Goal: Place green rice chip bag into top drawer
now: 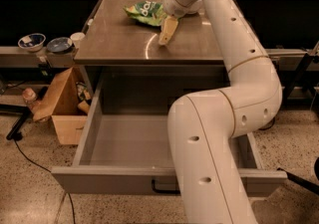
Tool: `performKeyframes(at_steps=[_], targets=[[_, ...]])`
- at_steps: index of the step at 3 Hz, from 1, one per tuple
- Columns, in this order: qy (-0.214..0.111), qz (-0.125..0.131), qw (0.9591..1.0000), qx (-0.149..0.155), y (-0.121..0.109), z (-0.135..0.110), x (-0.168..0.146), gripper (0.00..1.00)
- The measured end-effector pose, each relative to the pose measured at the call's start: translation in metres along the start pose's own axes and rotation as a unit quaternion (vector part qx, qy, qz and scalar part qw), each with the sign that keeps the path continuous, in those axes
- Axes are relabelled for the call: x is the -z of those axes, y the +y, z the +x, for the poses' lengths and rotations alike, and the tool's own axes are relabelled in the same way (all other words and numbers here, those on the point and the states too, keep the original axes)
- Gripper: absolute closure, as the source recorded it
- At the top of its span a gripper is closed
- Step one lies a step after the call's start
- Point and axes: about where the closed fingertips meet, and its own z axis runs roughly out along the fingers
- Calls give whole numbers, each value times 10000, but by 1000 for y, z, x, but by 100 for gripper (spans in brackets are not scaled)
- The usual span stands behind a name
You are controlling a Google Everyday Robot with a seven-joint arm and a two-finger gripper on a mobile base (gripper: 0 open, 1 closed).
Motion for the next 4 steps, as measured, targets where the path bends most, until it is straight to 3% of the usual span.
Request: performKeyframes(at_steps=[1,2,3,4], targets=[[83,192,9995,228,-14,-10,11,0],[412,467,9973,391,-32,-6,26,0],[781,588,9941,466,-41,4,28,0],[846,509,9940,469,-38,6,10,0]])
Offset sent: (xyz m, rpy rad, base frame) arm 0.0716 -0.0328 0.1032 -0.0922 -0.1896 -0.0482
